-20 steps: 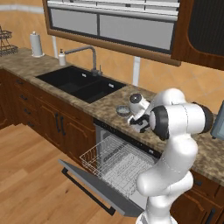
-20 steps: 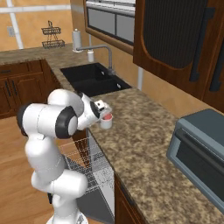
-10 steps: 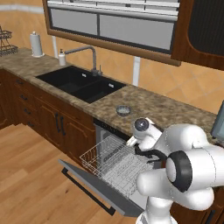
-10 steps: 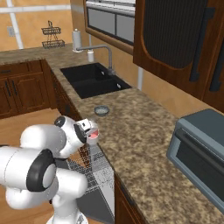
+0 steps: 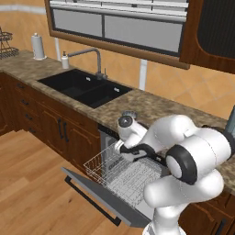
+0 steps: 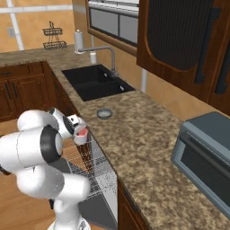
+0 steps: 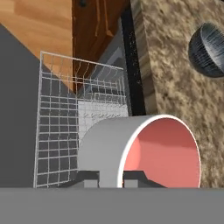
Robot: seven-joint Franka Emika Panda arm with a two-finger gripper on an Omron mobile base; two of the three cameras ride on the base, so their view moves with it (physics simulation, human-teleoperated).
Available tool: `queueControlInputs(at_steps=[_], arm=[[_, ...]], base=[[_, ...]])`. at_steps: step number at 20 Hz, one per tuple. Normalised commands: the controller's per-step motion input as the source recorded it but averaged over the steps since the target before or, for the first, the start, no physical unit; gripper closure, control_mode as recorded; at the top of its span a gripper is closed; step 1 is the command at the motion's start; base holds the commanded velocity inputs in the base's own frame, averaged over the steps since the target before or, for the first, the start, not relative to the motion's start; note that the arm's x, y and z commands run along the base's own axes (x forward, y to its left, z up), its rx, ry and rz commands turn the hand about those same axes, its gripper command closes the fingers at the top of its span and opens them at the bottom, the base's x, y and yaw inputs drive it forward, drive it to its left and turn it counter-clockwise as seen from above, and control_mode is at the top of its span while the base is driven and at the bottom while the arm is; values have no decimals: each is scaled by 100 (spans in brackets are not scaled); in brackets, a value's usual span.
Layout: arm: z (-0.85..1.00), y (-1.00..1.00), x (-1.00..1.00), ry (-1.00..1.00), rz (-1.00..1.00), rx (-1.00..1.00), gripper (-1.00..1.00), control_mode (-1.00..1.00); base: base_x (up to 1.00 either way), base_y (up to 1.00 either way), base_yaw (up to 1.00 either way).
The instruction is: Pick up the cup and bowl from the counter, place them in the dishwasher, and close the dishwasher door.
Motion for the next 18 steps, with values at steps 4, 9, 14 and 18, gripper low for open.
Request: queueControlInputs(at_steps=[4, 9, 14, 18], arm=[[-98, 59, 64, 15, 5, -7, 100, -100], [-100, 36, 36, 10, 6, -10, 100, -100], [-94, 6, 17, 3, 1, -12, 100, -100], [-36, 26, 37, 6, 0, 2, 100, -100]], base=[[0, 0, 0], [0, 0, 0], [0, 0, 0], [0, 0, 0]])
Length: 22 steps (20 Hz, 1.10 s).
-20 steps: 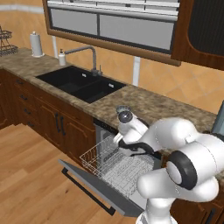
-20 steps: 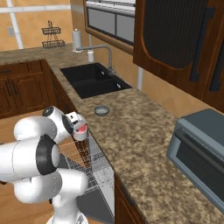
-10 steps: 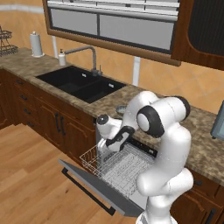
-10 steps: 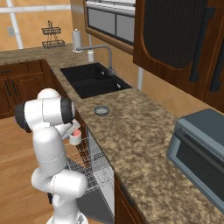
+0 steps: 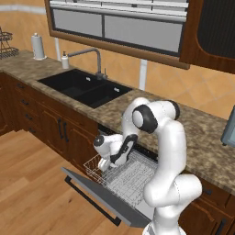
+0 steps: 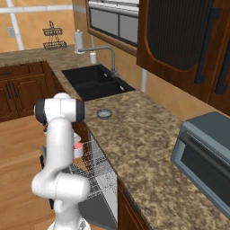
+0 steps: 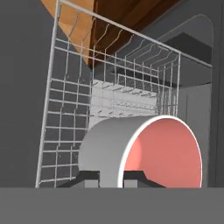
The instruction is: Pick up the cup and bowl from the counter, place them in the dishwasher, and close the dishwasher door.
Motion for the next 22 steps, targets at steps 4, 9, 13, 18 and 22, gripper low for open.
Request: queueControlInputs(at_steps=[4, 9, 13, 18, 22], arm=[[-39, 31, 59, 15, 0, 4, 100, -100], [-51, 7, 59, 1, 0, -1, 100, -100], [-71, 6, 46, 0, 3, 0, 100, -100], [-57, 0, 38, -1, 3, 0, 100, -100], [-57, 0, 37, 0, 2, 0, 100, -100]], base=[[0, 0, 0], [0, 0, 0], [0, 0, 0], [0, 0, 0], [0, 0, 0]])
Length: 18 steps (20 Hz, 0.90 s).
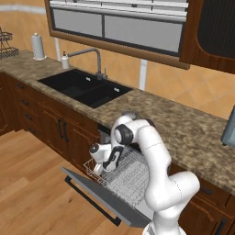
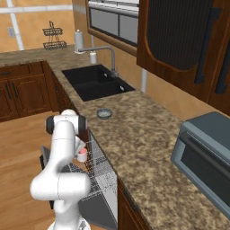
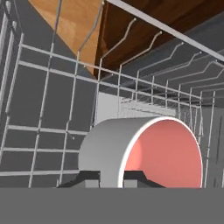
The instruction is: Pick up the cup and bowl from the counter, place them in the dishwasher, and close the dishwasher door.
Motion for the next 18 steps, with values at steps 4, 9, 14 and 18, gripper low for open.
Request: queueControlInputs(at_steps=[4, 9, 14, 18], arm=[[-52, 7, 28, 0, 2, 0, 100, -100], [-20, 4, -16, -2, 2, 5, -100, -100], [53, 0, -38, -11, 0, 5, -100, -100], [100, 26, -30, -7, 0, 0, -100, -100]], base=[[0, 0, 0], [0, 0, 0], [0, 0, 0], [0, 0, 0]])
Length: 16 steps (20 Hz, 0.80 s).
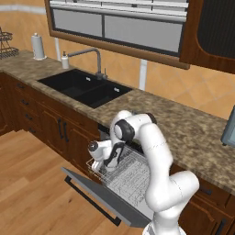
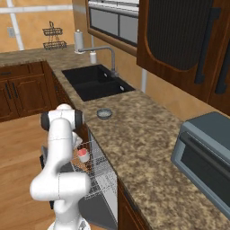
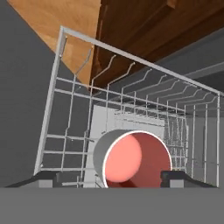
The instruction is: Pick up the cup and bowl from the counter, place them in the dishwasher, and close the dishwasher door.
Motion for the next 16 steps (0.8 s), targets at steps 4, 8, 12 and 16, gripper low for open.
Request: queueControlInputs(at_steps=[4, 8, 12, 16], arm=[[100, 26, -29, -8, 0, 0, -100, -100], [100, 9, -3, -6, 0, 0, -100, -100], [100, -1, 0, -4, 0, 0, -100, -100], [100, -6, 0, 0, 0, 0, -100, -100]], base=[[0, 0, 0], [0, 0, 0], [0, 0, 0], [0, 0, 0]])
